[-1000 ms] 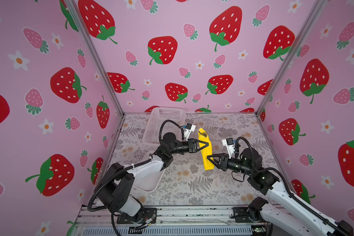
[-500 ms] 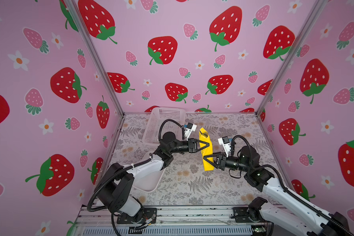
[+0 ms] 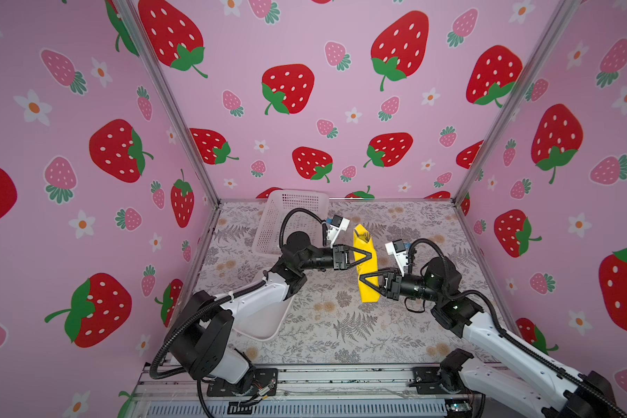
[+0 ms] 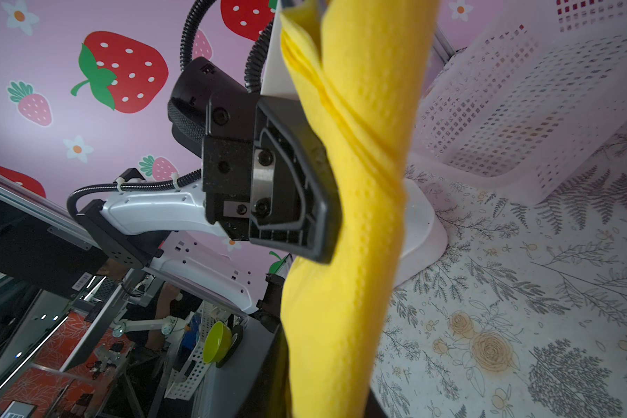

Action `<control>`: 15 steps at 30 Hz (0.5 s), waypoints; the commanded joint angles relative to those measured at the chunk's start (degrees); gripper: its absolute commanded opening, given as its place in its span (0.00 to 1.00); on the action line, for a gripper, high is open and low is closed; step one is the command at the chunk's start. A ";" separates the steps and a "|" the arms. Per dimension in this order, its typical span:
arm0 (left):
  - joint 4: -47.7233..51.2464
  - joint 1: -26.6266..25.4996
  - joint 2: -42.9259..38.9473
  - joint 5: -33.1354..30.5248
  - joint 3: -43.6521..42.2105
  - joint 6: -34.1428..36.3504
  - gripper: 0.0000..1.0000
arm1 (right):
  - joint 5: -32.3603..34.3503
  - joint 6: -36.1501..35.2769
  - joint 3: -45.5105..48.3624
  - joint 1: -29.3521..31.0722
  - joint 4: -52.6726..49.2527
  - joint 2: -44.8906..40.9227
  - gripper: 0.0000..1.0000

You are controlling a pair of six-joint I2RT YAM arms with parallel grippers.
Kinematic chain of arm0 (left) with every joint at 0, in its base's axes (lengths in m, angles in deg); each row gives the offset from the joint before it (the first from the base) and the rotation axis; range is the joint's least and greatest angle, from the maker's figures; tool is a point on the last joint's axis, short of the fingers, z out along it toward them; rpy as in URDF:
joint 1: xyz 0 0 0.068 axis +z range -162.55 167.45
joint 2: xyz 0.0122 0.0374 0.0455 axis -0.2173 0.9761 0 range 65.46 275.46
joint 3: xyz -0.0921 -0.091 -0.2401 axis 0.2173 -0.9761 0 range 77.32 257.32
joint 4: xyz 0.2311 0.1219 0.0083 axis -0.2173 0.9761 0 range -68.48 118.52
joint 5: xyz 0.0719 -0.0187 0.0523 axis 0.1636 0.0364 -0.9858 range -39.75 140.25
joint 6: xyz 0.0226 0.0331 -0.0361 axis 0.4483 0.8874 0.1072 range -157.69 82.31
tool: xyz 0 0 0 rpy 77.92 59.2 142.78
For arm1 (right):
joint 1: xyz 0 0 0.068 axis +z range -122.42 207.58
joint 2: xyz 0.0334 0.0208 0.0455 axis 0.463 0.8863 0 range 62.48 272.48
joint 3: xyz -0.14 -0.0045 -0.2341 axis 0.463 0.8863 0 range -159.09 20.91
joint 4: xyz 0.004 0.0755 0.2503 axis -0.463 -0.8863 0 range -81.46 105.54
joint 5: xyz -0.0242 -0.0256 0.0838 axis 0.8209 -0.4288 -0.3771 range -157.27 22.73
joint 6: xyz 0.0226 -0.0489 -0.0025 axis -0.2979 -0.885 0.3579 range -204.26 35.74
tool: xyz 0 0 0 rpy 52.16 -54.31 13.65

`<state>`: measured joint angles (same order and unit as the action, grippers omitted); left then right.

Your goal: Place the utensils on the paper napkin and roll it up

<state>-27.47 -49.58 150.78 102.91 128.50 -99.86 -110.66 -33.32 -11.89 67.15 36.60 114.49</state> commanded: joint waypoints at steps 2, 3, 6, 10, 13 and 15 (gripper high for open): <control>1.88 -0.32 -2.00 0.89 3.44 4.27 0.00 | -1.16 1.23 0.48 -0.19 4.11 -0.15 0.18; 2.25 -0.31 -2.00 1.00 3.49 4.57 0.00 | -1.00 1.21 0.56 -0.20 4.25 -0.24 0.17; 3.29 -0.27 -2.09 0.67 3.47 5.38 0.02 | -0.90 1.20 0.90 -0.20 4.95 -0.55 0.14; 4.43 -0.32 -2.34 -0.18 2.98 6.20 0.11 | -0.24 1.17 1.22 -0.20 5.11 -0.92 0.12; 6.23 -0.32 -2.61 -0.80 2.79 7.25 0.18 | 0.40 1.07 1.39 -0.20 5.13 -1.21 0.10; 7.81 -0.32 -2.91 -1.11 2.63 8.10 0.30 | 0.68 1.00 1.49 -0.20 5.11 -1.35 0.10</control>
<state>-21.16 -49.69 149.33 102.45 129.57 -93.52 -110.49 -32.40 -10.67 67.11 38.63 114.47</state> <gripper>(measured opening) 0.276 0.118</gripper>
